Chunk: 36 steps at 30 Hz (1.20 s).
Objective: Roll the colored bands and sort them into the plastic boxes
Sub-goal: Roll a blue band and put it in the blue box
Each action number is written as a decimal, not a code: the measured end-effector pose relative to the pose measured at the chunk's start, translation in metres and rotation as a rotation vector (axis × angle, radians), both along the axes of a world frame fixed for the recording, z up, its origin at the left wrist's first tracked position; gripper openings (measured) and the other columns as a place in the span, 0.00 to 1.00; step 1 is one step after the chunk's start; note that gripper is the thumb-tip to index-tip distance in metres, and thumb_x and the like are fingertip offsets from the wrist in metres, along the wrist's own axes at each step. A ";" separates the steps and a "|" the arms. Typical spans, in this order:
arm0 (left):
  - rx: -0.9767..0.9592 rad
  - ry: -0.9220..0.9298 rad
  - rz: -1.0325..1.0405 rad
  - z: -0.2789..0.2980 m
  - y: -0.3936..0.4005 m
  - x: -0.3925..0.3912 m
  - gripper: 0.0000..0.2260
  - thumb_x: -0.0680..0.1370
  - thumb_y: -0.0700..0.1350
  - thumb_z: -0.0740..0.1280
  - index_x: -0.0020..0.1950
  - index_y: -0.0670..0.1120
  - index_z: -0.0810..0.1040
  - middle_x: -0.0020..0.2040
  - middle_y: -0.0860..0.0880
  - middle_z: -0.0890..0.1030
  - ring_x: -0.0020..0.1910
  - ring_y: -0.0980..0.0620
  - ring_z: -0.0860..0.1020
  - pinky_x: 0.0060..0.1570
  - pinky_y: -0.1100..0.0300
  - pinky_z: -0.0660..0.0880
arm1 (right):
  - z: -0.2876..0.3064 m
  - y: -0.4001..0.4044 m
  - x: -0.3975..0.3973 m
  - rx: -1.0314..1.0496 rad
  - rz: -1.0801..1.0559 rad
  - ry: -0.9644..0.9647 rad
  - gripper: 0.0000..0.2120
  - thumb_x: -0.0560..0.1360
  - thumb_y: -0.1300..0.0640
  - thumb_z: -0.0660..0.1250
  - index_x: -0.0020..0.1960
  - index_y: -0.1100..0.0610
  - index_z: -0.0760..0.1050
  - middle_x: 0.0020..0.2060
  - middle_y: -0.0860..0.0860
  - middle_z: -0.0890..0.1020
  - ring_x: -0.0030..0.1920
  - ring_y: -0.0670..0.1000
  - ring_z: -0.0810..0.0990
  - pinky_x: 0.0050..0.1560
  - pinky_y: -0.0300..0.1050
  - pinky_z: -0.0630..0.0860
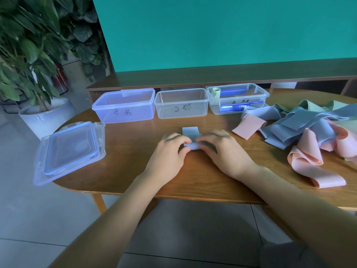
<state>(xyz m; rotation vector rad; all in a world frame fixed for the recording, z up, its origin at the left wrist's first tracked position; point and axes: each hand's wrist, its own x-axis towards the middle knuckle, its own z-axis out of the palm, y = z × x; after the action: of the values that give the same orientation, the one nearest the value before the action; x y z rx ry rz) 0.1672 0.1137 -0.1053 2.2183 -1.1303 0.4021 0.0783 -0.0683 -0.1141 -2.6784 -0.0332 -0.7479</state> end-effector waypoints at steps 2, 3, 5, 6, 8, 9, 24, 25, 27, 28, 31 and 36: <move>0.007 0.008 -0.006 -0.001 -0.001 0.001 0.08 0.80 0.44 0.68 0.59 0.48 0.81 0.55 0.55 0.80 0.53 0.54 0.74 0.52 0.63 0.69 | 0.001 -0.001 0.000 0.000 0.006 0.016 0.10 0.80 0.55 0.69 0.61 0.51 0.80 0.56 0.47 0.81 0.56 0.53 0.77 0.58 0.51 0.76; 0.008 0.010 -0.008 -0.002 -0.001 0.002 0.08 0.81 0.44 0.68 0.59 0.48 0.81 0.55 0.55 0.80 0.54 0.54 0.74 0.53 0.62 0.70 | 0.002 -0.002 0.000 0.006 0.009 0.026 0.11 0.79 0.55 0.69 0.61 0.51 0.80 0.56 0.47 0.81 0.57 0.52 0.77 0.58 0.50 0.75; 0.016 -0.002 -0.001 -0.002 -0.002 0.003 0.10 0.81 0.44 0.68 0.61 0.48 0.81 0.56 0.54 0.80 0.56 0.53 0.74 0.55 0.61 0.71 | 0.002 -0.002 0.002 0.022 0.009 0.036 0.12 0.79 0.56 0.69 0.62 0.51 0.80 0.57 0.47 0.81 0.58 0.52 0.77 0.60 0.50 0.75; 0.020 -0.019 0.005 -0.001 -0.002 0.002 0.10 0.80 0.44 0.68 0.62 0.48 0.81 0.57 0.54 0.79 0.58 0.53 0.73 0.56 0.62 0.70 | 0.002 -0.003 0.003 0.029 0.006 0.037 0.12 0.79 0.56 0.69 0.62 0.52 0.81 0.57 0.48 0.81 0.58 0.53 0.77 0.60 0.50 0.75; 0.011 -0.049 0.003 0.000 -0.003 0.003 0.11 0.79 0.44 0.70 0.62 0.48 0.81 0.57 0.54 0.79 0.59 0.53 0.73 0.57 0.62 0.70 | 0.002 -0.004 0.006 0.044 0.004 0.031 0.12 0.80 0.56 0.69 0.62 0.52 0.81 0.57 0.49 0.82 0.58 0.54 0.78 0.61 0.52 0.75; 0.002 -0.056 -0.006 0.000 -0.003 0.003 0.10 0.78 0.43 0.71 0.60 0.48 0.82 0.56 0.54 0.79 0.59 0.53 0.73 0.56 0.61 0.71 | 0.001 -0.005 0.007 0.051 0.005 0.030 0.11 0.80 0.56 0.68 0.62 0.52 0.81 0.57 0.49 0.82 0.58 0.54 0.78 0.61 0.53 0.75; 0.023 -0.086 0.029 0.001 -0.017 0.022 0.13 0.80 0.44 0.69 0.64 0.46 0.81 0.56 0.51 0.78 0.59 0.53 0.70 0.57 0.65 0.66 | 0.006 -0.012 0.022 0.026 -0.009 0.053 0.14 0.80 0.56 0.68 0.65 0.52 0.79 0.61 0.50 0.80 0.61 0.52 0.76 0.62 0.49 0.75; 0.017 -0.098 0.024 0.001 -0.017 0.022 0.12 0.79 0.44 0.70 0.62 0.46 0.81 0.55 0.51 0.78 0.59 0.52 0.71 0.57 0.65 0.66 | 0.006 -0.013 0.024 0.024 -0.011 0.055 0.14 0.80 0.55 0.68 0.65 0.52 0.79 0.61 0.50 0.80 0.61 0.53 0.76 0.63 0.50 0.75; 0.023 -0.106 0.016 0.002 -0.017 0.024 0.10 0.78 0.43 0.71 0.59 0.47 0.82 0.54 0.51 0.79 0.57 0.52 0.72 0.55 0.66 0.65 | 0.006 -0.014 0.027 0.027 -0.013 0.060 0.14 0.81 0.55 0.67 0.66 0.52 0.79 0.62 0.51 0.80 0.60 0.53 0.76 0.63 0.52 0.75; 0.023 -0.106 0.016 0.002 -0.017 0.026 0.09 0.78 0.43 0.71 0.58 0.47 0.82 0.53 0.51 0.80 0.56 0.52 0.73 0.54 0.67 0.65 | 0.006 -0.015 0.028 0.030 -0.014 0.059 0.14 0.81 0.54 0.66 0.66 0.52 0.79 0.62 0.51 0.80 0.61 0.53 0.76 0.64 0.53 0.75; 0.011 -0.102 0.018 0.001 -0.019 0.031 0.07 0.78 0.43 0.71 0.56 0.48 0.82 0.52 0.51 0.81 0.55 0.51 0.73 0.52 0.69 0.62 | 0.005 -0.016 0.032 0.028 -0.019 0.062 0.14 0.82 0.54 0.65 0.67 0.52 0.79 0.62 0.52 0.79 0.60 0.54 0.76 0.64 0.54 0.74; 0.035 -0.092 0.035 -0.001 -0.024 0.037 0.10 0.80 0.45 0.67 0.61 0.47 0.82 0.54 0.50 0.80 0.57 0.51 0.72 0.53 0.68 0.62 | 0.006 -0.017 0.035 0.016 -0.008 0.020 0.13 0.81 0.54 0.66 0.65 0.53 0.80 0.59 0.50 0.79 0.58 0.53 0.76 0.60 0.50 0.76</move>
<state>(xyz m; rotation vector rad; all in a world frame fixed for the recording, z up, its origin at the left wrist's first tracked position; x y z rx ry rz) 0.2042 0.0900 -0.1065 2.2726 -1.1558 0.5076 0.1131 -0.0850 -0.1085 -2.6720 -0.0118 -0.7204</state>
